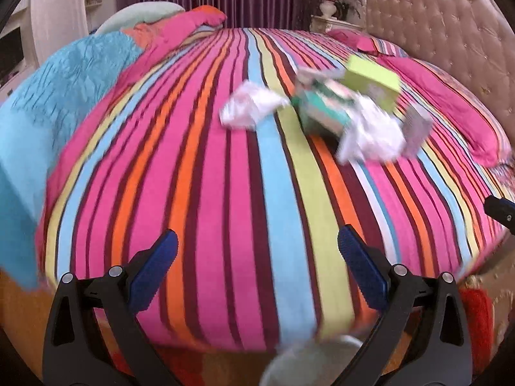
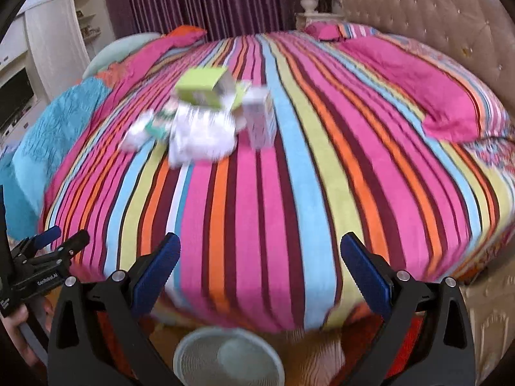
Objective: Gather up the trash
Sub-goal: 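Grasp the white toilet-seat-cover packet with the left tool while the right tool grasps a white box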
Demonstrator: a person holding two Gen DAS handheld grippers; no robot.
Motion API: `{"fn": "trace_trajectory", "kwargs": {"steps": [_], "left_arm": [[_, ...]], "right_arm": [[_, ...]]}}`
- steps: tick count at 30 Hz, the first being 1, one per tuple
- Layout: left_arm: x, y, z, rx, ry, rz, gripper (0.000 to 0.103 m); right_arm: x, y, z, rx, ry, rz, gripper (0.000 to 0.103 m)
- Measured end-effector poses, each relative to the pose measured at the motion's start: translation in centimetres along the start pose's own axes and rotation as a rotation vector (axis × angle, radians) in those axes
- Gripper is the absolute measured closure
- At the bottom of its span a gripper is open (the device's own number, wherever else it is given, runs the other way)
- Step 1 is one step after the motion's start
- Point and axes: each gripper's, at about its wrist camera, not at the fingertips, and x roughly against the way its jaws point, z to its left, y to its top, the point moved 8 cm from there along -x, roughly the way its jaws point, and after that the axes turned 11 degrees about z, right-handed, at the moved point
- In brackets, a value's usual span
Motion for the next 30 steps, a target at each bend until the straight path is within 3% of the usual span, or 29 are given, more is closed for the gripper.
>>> {"fn": "trace_trajectory", "kwargs": {"steps": [6,11,16,23,24,25,26,28,30], "left_arm": [[-3.3,8.8,1.1,-0.005,-0.01,-0.036,0.006],[-7.0,13.5,0.4,-0.053,-0.018,-0.014,0.006],[-10.6,15.7,0.1,-0.095,-0.01,0.035,0.006],[-15.0,17.5,0.3,-0.16,0.09,0.097,0.009],[-15.3,17.6,0.4,-0.168,0.103,0.102,0.015],[-15.7,17.6,0.2,-0.178,0.1,0.115,0.029],[-16.0,17.5,0.1,-0.18,0.113,0.128,0.03],[-16.0,17.5,0.0,-0.179,0.122,0.122,0.032],[-15.6,17.5,-0.1,-0.168,0.129,0.115,0.033]], "right_arm": [[-3.6,6.0,0.0,-0.002,-0.003,-0.01,0.008],[-6.1,9.3,0.4,0.016,-0.007,0.004,0.008],[-8.2,10.7,-0.1,0.007,-0.014,0.032,0.008],[-10.3,12.0,-0.2,0.01,-0.035,0.07,0.009],[-10.6,12.2,-0.3,0.01,-0.038,0.075,0.015],[-10.9,12.2,-0.3,0.012,-0.039,0.082,0.029],[-11.2,12.1,-0.2,0.014,-0.032,0.097,0.034],[-11.8,11.8,-0.1,0.009,-0.002,0.129,0.058],[-11.8,11.4,-0.1,0.001,0.043,0.152,0.068]]}}
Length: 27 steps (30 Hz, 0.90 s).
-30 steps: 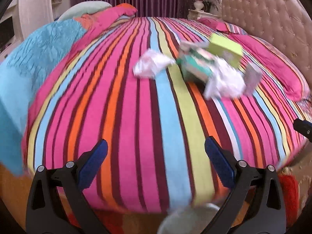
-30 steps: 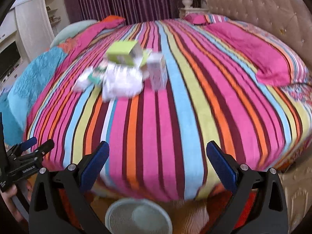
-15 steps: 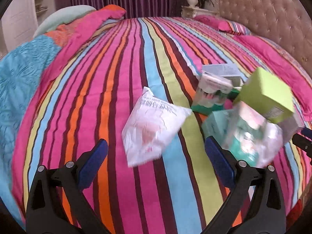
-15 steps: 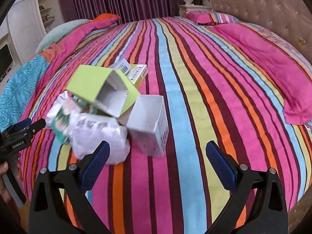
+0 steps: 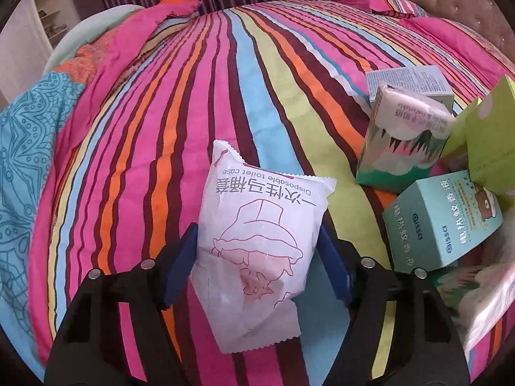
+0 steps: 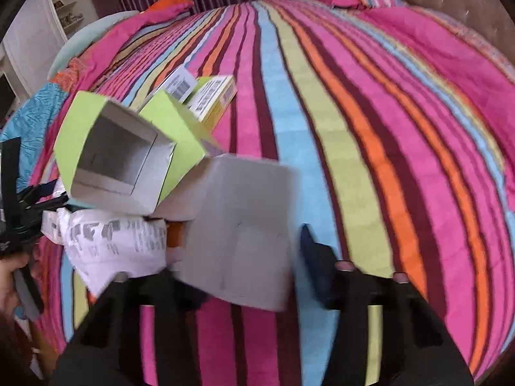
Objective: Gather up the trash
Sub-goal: 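Grasp the white toilet-seat-cover packet with the left tool while the right tool grasps a white box, then carry the packet and white box down over the wastebasket with both tools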
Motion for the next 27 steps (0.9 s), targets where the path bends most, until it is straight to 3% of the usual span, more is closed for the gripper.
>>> {"fn": "trace_trajectory", "kwargs": {"steps": [2,12,19,27], "left_arm": [[0.4,-0.2,0.2,0.014,0.008,-0.008,0.034],[6.7,-3.1,2.7,0.119,-0.045,-0.072,0.034],[11.6,-9.1,2.4,0.125,-0.082,-0.106,0.034],[14.1,-18.7,-0.5,0.121,-0.147,-0.085,0.034]], "right_arm": [[0.3,-0.4,0.0,0.004,0.015,-0.003,0.073],[5.3,-1.4,-1.1,-0.006,0.015,-0.062,0.073],[7.6,-5.7,-1.3,0.009,0.017,-0.06,0.073],[9.4,-12.1,-0.2,0.05,0.058,-0.029,0.073]]}}
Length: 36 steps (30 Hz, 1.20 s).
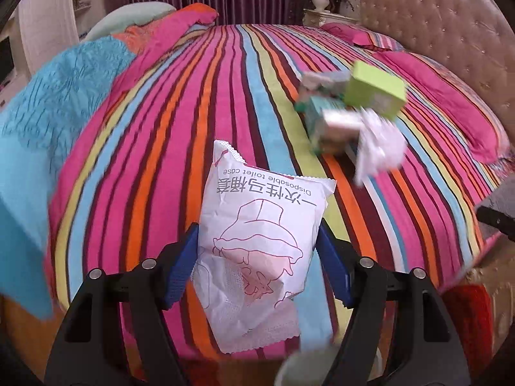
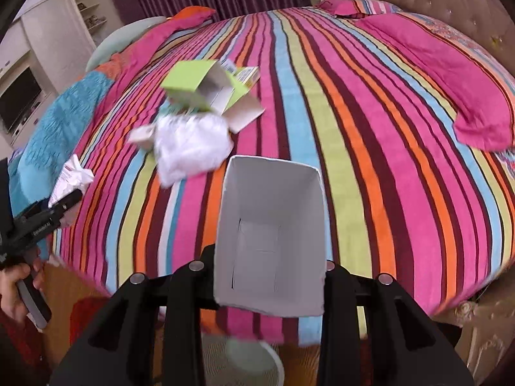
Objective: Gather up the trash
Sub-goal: 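Carry the packet and white box down over the wastebasket with both tools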
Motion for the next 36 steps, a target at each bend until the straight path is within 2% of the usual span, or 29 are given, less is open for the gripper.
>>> {"fn": "trace_trajectory", "kwargs": {"steps": [6,12,13,18,21,24,30,33,36], "left_arm": [[1.8,-7.1,-1.5,0.012,-0.048,0.031,0.034],[1.9,-13.4,-5.2,-0.014,-0.139,0.129,0.034],[1.3,-14.7,-6.2,-0.01,-0.175,0.162,0.034],[-1.6,-18.9,-9.5,-0.024,-0.25,0.306,0.034],[-3.9,-21.0,-10.7,-0.059,-0.243,0.405,0.034],[-6.8,-23.6,-11.5,-0.075,-0.244,0.548,0.034],[-11.4,-27.5,-11.2,-0.024,-0.235,0.788,0.034],[-13.2,-28.6,-11.3,-0.01,-0.207,0.859,0.034],[-15.0,-29.1,-11.2,0.003,-0.193,0.91,0.033]], "right_arm": [[0.9,-4.2,1.5,0.018,0.034,0.032,0.073],[0.0,-9.8,3.7,0.024,0.097,0.123,0.073],[-0.4,-10.7,4.0,0.016,0.113,0.15,0.073],[-3.8,-14.8,5.0,-0.013,0.15,0.289,0.073],[-6.2,-16.8,4.9,-0.058,0.172,0.378,0.073],[-8.0,-18.5,4.7,-0.098,0.192,0.474,0.073],[-12.4,-20.8,4.1,-0.159,0.187,0.671,0.073],[-14.3,-21.3,4.6,-0.17,0.193,0.749,0.073],[-16.4,-22.3,4.7,-0.164,0.155,0.798,0.073]]}}
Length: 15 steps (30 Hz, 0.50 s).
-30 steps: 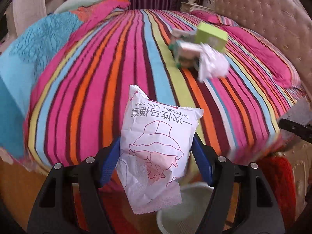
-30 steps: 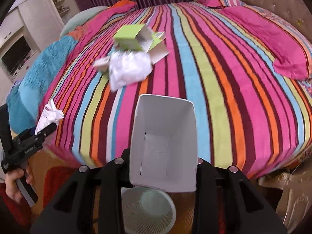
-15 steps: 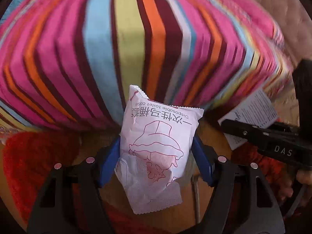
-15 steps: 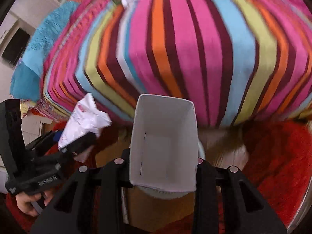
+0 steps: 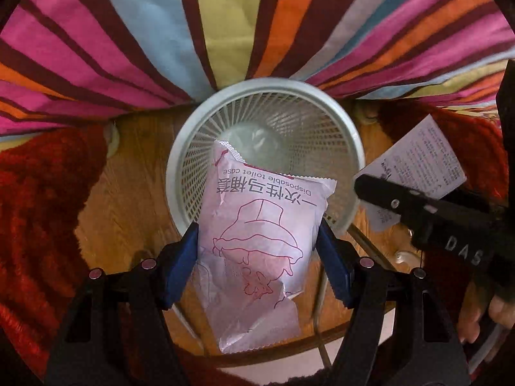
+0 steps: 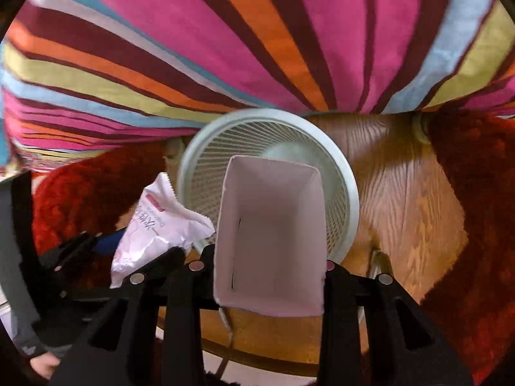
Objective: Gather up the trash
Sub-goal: 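Carry the packet and white box down over the wastebasket with both tools, then open both tools to drop the packet and box into the wastebasket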
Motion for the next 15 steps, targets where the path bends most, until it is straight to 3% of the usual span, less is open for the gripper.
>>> {"fn": "trace_trajectory", "kwargs": {"steps": [5,7,8,9,11,15], "left_arm": [[-1.8,0.6,-0.8,0.005,0.008,0.061,0.03],[-2.4,0.5,-0.8,0.02,-0.001,0.09,0.023],[-2.9,0.5,-0.5,0.033,0.006,0.098,0.015],[-3.0,0.6,-0.3,0.044,0.006,0.103,0.013],[-3.2,0.6,-0.1,0.06,-0.012,0.114,0.01],[-3.1,0.8,-0.2,0.074,-0.036,0.111,0.008]], "right_arm": [[-2.3,0.2,-0.5,-0.021,0.007,0.064,0.073],[-3.0,-0.4,-1.0,-0.026,0.019,0.085,0.072],[-3.3,-0.8,-1.0,-0.034,0.021,0.097,0.071],[-3.8,-0.6,-1.6,-0.045,0.016,0.107,0.067],[-4.6,-0.6,-2.3,-0.077,-0.004,0.129,0.029],[-4.5,-0.8,-2.6,-0.116,0.006,0.126,0.026]]}}
